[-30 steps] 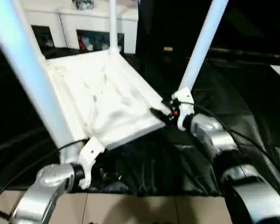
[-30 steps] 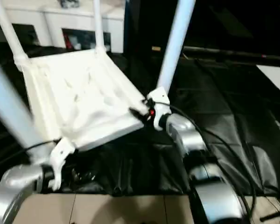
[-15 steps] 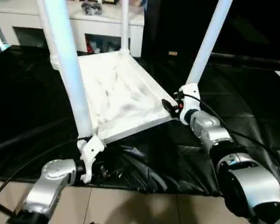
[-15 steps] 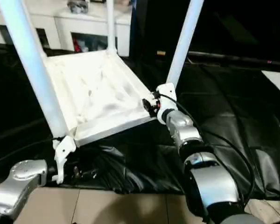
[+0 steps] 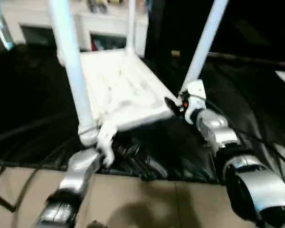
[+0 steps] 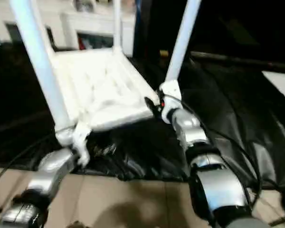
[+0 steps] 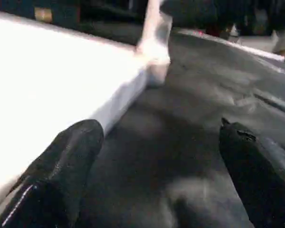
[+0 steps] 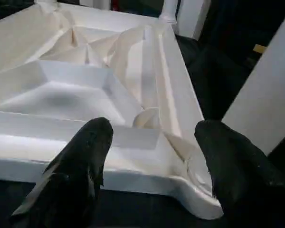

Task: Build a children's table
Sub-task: Rotate leg to tighten

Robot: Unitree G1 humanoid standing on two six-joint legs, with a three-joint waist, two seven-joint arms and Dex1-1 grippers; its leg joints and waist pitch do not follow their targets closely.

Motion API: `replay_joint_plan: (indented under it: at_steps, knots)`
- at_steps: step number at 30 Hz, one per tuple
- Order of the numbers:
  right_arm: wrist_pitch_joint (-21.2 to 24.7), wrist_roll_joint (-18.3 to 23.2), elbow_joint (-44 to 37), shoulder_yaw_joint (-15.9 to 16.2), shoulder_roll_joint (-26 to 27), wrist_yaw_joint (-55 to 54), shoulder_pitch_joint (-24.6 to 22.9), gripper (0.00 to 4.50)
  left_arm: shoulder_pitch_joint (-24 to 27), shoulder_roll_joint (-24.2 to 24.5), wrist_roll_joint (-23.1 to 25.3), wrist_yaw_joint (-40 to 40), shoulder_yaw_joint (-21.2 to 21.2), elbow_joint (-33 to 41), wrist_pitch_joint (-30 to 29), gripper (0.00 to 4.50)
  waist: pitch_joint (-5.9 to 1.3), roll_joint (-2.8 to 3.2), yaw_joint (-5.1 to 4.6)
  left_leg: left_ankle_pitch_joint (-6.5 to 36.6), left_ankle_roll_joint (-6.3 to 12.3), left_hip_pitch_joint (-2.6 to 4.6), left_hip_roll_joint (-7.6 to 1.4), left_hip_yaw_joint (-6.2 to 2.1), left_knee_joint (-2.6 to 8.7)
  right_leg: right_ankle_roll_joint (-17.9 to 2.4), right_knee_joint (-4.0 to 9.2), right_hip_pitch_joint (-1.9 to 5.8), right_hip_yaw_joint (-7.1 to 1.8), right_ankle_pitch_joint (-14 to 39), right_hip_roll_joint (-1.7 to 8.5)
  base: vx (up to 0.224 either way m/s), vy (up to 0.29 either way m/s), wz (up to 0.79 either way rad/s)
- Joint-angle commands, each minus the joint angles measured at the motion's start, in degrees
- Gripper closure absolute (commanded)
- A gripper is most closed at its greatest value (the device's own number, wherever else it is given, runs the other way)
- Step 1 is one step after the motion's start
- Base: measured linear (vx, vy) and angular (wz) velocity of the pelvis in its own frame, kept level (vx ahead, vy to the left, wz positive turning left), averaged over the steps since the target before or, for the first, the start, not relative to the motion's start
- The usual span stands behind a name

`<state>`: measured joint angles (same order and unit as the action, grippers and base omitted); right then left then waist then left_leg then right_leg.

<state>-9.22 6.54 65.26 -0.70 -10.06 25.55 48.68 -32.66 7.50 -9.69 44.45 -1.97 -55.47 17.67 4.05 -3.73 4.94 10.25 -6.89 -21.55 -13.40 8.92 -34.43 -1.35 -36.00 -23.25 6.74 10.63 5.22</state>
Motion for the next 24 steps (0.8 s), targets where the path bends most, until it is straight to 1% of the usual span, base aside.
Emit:
replay_joint_plan:
  at_steps: [1, 2, 3, 4, 5, 6, 7, 8, 9, 10, 11, 12, 13, 14, 15, 16, 17, 18, 19, 20, 21, 22, 23, 24]
  knots:
    - [-0.59, -0.10, -2.03, -0.78, -1.16, 0.72, -1.25, 1.25, -3.06, -1.27, 4.44, -6.07, -1.26, -4.85, 1.53, 0.05, -3.66, 0.87, -0.59, 23.20, -0.96, 1.71, 0.36, 0.28, 4.09, -2.77, 7.93, 1.86, -1.71, 35.33, 3.29, 0.000, 0.000, 0.00]
    - [-0.60, -0.09, -2.17, -0.82, -1.20, 0.73, -1.40, 1.25, -3.61, -1.32, 5.21, -7.24, -1.67, -5.56, 1.26, 0.05, -3.72, 1.17, -0.50, 23.77, -1.06, 1.99, 0.28, 0.13, 4.04, -2.11, 8.18, 1.92, -1.44, 36.19, 3.49, 0.000, 0.000, 0.00]
    - [-0.49, 0.25, -3.20, -1.03, -1.25, 1.00, -2.21, 1.25, -5.86, -2.51, 8.44, -13.38, -3.40, -10.19, 0.26, 0.05, -3.74, 1.47, -0.76, 24.45, -0.96, 1.83, 0.17, -0.10, 4.36, -1.19, 8.51, 2.41, -0.91, 36.16, 3.43, 0.000, 0.000, 0.00]
    - [-0.39, 0.38, -4.06, -1.14, -1.22, 0.96, -2.79, 1.25, -6.61, -2.86, 10.03, -15.08, -4.52, -12.01, 1.13, 0.05, -3.87, 1.56, -0.72, 24.46, -0.83, 1.67, 0.17, -0.32, 4.66, -0.01, 9.01, 2.85, -0.54, 35.29, 3.40, 0.000, 0.000, 0.00]
    - [-0.39, 0.42, -4.60, -1.18, -1.15, 0.88, -3.21, 1.25, -7.00, -3.01, 11.05, -16.08, -5.26, -13.14, 1.93, 0.05, -3.86, 1.76, -0.86, 24.68, -0.47, 1.45, -0.03, -0.50, 4.97, -0.23, 9.16, 3.38, -0.08, 33.80, 3.47, -0.020, 0.059, -0.19]
    - [-0.39, 0.51, -5.59, -1.15, -1.07, 1.00, -3.90, 1.25, -7.44, -3.06, 11.28, -16.29, -5.45, -14.08, 1.36, 0.05, -3.88, 2.29, -0.82, 25.15, -0.30, 1.62, -0.16, -0.56, 5.03, -0.64, 9.16, 3.57, 0.20, 32.87, 3.56, -0.020, 0.073, -0.18]
    - [-0.46, 0.66, -6.89, -1.09, -0.90, 1.21, -4.91, 1.25, -8.02, -3.06, 11.51, -16.94, -5.42, -15.49, 1.10, 0.05, -3.72, 2.72, -1.09, 27.32, 0.42, 2.16, -0.43, -0.63, 5.12, -1.45, 9.66, 3.51, 0.87, 31.34, 3.61, -0.020, 0.073, -0.18]
    - [-0.21, 0.96, -7.83, -1.25, -0.84, 1.26, -5.53, 1.25, -8.39, -3.14, 11.14, -17.30, -4.89, -16.30, 0.77, 0.05, -3.58, 2.67, -1.37, 28.68, 0.73, 2.18, -0.53, -0.70, 5.24, -1.37, 9.84, 3.71, 1.42, 30.98, 3.44, -0.014, 0.072, -0.18]
    - [0.11, 1.41, -9.20, -1.54, -0.77, 1.41, -6.32, 1.25, -8.98, -3.20, 10.94, -18.41, -4.37, -17.53, 0.10, 0.05, -3.66, 3.29, -1.63, 30.45, 0.96, 1.88, -0.71, -0.95, 5.55, -1.09, 9.58, 4.53, 1.86, 29.65, 3.42, -0.012, 0.059, -0.17]
    - [0.24, 1.58, -9.71, -1.63, -0.76, 1.53, -6.59, 1.25, -9.18, -3.19, 10.99, -18.87, -4.29, -17.91, -0.11, 0.05, -3.75, 3.25, -1.86, 31.40, 1.34, 2.23, -0.86, -0.95, 5.64, -1.20, 9.52, 4.48, 1.84, 28.62, 3.49, -0.012, 0.059, -0.17]
    - [0.42, 1.80, -10.40, -1.76, -0.74, 1.69, -6.95, 1.25, -9.44, -3.19, 11.05, -19.48, -4.18, -18.40, -0.40, 0.05, -3.78, 3.25, -2.06, 31.56, 1.43, 2.41, -0.81, -0.93, 5.59, -1.45, 9.66, 4.40, 1.88, 28.51, 3.59, 0.000, 0.000, 0.00]
    - [0.92, 2.08, -12.19, -1.80, -0.70, 2.13, -7.91, 1.25, -9.50, -3.25, 11.30, -19.62, -3.81, -19.01, -0.03, 0.05, -3.63, 3.88, -2.18, 31.85, 1.48, 2.62, -0.73, -0.92, 5.43, -1.79, 10.03, 4.32, 2.15, 28.88, 3.87, 0.000, 0.000, 0.00]
    - [1.65, 2.20, -15.05, -1.58, -0.60, 2.61, -9.73, 1.25, -9.23, -3.37, 11.57, -20.02, -3.09, -19.86, 0.54, 0.05, -3.29, 4.21, -2.27, 32.82, 1.66, 2.83, -0.68, -0.76, 5.48, -1.59, 10.58, 4.03, 2.53, 29.42, 3.58, 0.000, 0.000, 0.00]
    - [1.80, 2.19, -16.11, -1.46, -0.51, 2.74, -10.50, 1.25, -4.53, -1.42, 9.17, -16.42, -3.36, -1.11, -5.14, 0.05, -3.13, 4.39, -2.56, 37.55, 1.43, 3.03, -1.74, -1.04, 6.13, -0.58, 9.83, 5.25, 4.34, 28.64, 3.27, 0.000, 0.000, 0.00]
    - [1.80, 2.19, -16.11, -1.46, -0.51, 2.74, -10.50, 1.25, -4.53, -1.42, 9.17, -16.42, -3.36, -1.11, -5.14, 0.05, -2.88, 4.71, -2.43, 40.99, 1.21, 1.51, -3.03, -1.44, 7.88, -1.01, 7.28, 6.65, 4.36, 25.59, 3.14, -0.053, -0.001, -0.16]
    - [2.48, 2.13, -18.68, -1.38, -0.53, 2.40, -12.02, 1.25, 3.61, 2.18, 4.81, -12.65, -4.63, 33.42, -19.06, 0.05, -3.71, 6.63, 0.11, 48.09, -1.32, -1.75, -4.75, -0.96, 11.07, -4.22, -2.28, 8.90, 1.13, 8.04, 2.49, -0.053, -0.001, -0.16]
    - [3.10, 2.20, -20.25, -1.48, -0.72, 2.15, -12.62, 1.25, 5.22, 2.91, 3.77, -12.03, -5.10, 41.39, -22.58, 0.05, -2.65, 3.90, -1.43, 45.64, -1.65, 1.84, -3.35, -0.18, 10.76, -4.76, -0.86, 4.68, -1.99, 13.28, 2.03, -0.003, -0.076, -0.04]
    - [3.10, 2.20, -20.25, -1.48, -0.72, 2.15, -12.62, 1.25, 5.22, 2.91, 3.77, -12.03, -5.10, 41.39, -22.58, 0.05, -3.23, 1.92, -1.12, 40.02, -2.61, 3.96, -0.78, -0.16, 6.37, -3.49, 4.58, 2.36, -2.35, 28.50, 3.83, 0.059, -0.146, 0.12]
    - [4.10, 2.58, -22.98, -1.58, -1.04, 2.30, -13.60, 1.25, 5.45, 2.63, 3.07, -12.58, -5.32, 43.15, -23.86, 0.05, -3.03, 3.11, -0.59, 31.89, -1.75, 5.63, 1.73, 0.79, 2.25, -2.95, 8.30, -0.53, -1.71, 41.58, 5.12, 0.059, -0.146, 0.12]
    - [4.52, 2.57, -24.25, -1.57, -1.30, 2.34, -14.00, 1.25, 5.28, 2.40, 2.97, -12.96, -5.39, 43.05, -23.80, 0.05, -2.92, 2.41, 0.39, 13.73, 3.00, 3.49, 2.19, 0.78, -0.61, -0.85, 10.28, 1.06, -3.08, 53.14, 7.33, 0.057, -0.120, 0.03]
    - [4.89, 2.50, -26.07, -1.39, -1.76, 2.79, -14.64, 1.25, 5.09, 2.11, 2.75, -13.23, -5.52, 43.00, -23.36, 0.05, -3.45, 3.29, 1.04, 9.67, 3.16, 1.28, 1.62, 0.51, 2.05, -0.80, 8.47, 3.31, -3.43, 46.61, 6.27, 0.086, -0.063, -0.09]
    - [5.88, 2.81, -28.84, -1.32, -2.44, 3.50, -15.84, 1.25, 5.08, 1.37, 0.71, -12.77, -5.65, 43.62, -21.62, 0.05, -4.25, 3.12, 1.08, 5.94, 3.03, 0.48, 1.14, 0.76, 3.49, -0.95, 6.73, 3.34, -2.90, 32.95, 3.78, 0.086, -0.063, -0.09]
    - [6.06, 2.88, -29.27, -1.34, -2.55, 3.58, -16.05, 1.25, 5.12, 1.23, 0.21, -12.64, -5.66, 43.83, -21.42, 0.05, -4.48, 3.41, 1.05, 4.79, 3.07, 0.66, 1.05, 0.89, 3.52, -1.89, 6.10, 3.15, -3.08, 27.37, 3.18, 0.000, 0.000, 0.00]
    - [7.09, 3.20, -31.28, -1.43, -2.91, 3.77, -17.03, 1.25, 5.38, 0.68, -1.70, -12.32, -5.55, 44.82, -21.36, 0.05, -4.68, 3.99, 0.90, 5.18, 3.78, 1.00, 0.81, 1.24, 3.49, -4.88, 5.57, 2.56, -3.43, 20.80, 2.73, 0.000, 0.000, 0.00]
